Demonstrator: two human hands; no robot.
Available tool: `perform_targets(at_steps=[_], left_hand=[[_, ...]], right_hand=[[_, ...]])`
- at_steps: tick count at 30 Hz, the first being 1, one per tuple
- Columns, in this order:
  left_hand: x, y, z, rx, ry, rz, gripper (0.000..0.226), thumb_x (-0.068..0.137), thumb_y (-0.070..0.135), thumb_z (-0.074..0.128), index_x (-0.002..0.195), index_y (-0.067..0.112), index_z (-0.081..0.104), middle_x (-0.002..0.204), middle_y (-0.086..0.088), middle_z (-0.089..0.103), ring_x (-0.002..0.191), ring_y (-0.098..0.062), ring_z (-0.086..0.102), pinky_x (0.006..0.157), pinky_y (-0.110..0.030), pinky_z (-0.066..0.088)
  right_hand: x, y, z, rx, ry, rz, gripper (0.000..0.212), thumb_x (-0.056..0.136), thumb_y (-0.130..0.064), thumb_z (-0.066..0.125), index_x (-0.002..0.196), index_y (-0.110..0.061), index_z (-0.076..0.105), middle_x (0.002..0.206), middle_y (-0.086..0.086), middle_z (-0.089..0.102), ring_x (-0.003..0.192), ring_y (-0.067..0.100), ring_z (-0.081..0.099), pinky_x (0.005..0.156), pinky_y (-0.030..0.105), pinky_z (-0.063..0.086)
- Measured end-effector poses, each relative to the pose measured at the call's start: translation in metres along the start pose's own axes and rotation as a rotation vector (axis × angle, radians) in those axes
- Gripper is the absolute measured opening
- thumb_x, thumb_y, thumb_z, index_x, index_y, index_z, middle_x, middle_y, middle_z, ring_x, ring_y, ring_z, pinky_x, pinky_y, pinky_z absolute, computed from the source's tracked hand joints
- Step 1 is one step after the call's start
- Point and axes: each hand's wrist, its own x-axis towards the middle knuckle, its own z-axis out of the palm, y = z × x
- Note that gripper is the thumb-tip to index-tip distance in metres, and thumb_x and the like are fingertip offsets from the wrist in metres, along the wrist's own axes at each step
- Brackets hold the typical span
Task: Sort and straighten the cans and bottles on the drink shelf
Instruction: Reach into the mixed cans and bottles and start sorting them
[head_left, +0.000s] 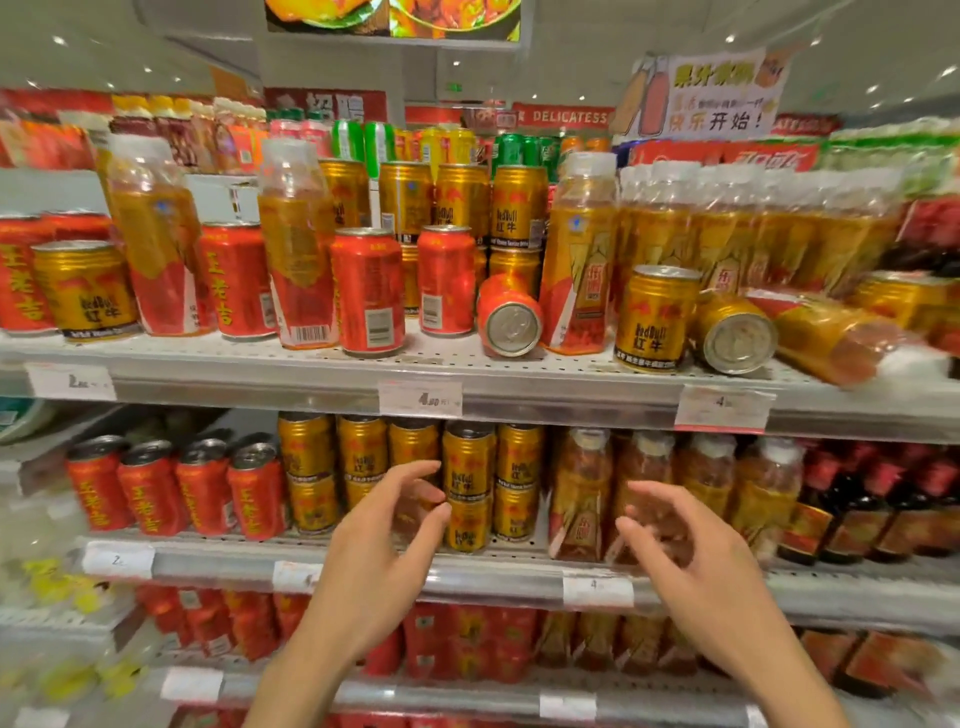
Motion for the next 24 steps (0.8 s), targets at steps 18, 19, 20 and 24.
perform_targets(at_steps=[18,19,20,24], left_hand=[[0.140,0.043,-0.090,0.636,0.222,0.582,0.056,0.087,0.029,0.072,0.138,0.017,0.052,0.143,-0.003,0.043,0.116,-0.020,0.053,0.068,-0.028,0.055],[0.146,0.042,-0.091,0.655,0.228,0.574,0.060,0.087,0.029,0.071,0.141,0.017,0.048,0.146,-0.004,0.040,0.117,-0.021,0.053,0.065,-0.029,0.055],[0.151,0.041,-0.092,0.666,0.234,0.562,0.063,0.087,0.028,0.070,0.144,0.018,0.045,0.148,-0.004,0.039,0.118,-0.022,0.052,0.064,-0.031,0.057],[0.164,0.033,-0.086,0.631,0.261,0.548,0.065,0.087,0.024,0.067,0.146,0.016,0.042,0.143,-0.004,0.042,0.121,-0.024,0.050,0.078,-0.044,0.059]], right_hand=[[0.113,-0.139,0.021,-0.524,0.217,-0.497,0.058,0.093,-0.051,0.062,0.140,-0.022,0.047,0.132,-0.003,0.048,0.101,0.019,0.065,0.075,0.033,0.058],[0.121,-0.142,0.025,-0.562,0.204,-0.480,0.063,0.092,-0.055,0.060,0.143,-0.023,0.043,0.136,-0.001,0.046,0.105,0.021,0.065,0.076,0.036,0.059],[0.126,-0.143,0.029,-0.597,0.185,-0.457,0.067,0.092,-0.058,0.059,0.145,-0.024,0.039,0.138,-0.001,0.043,0.107,0.023,0.064,0.077,0.038,0.059],[0.136,-0.137,0.042,-0.578,0.229,-0.437,0.068,0.088,-0.059,0.065,0.143,-0.024,0.043,0.135,-0.002,0.047,0.106,0.023,0.066,0.073,0.037,0.058]])
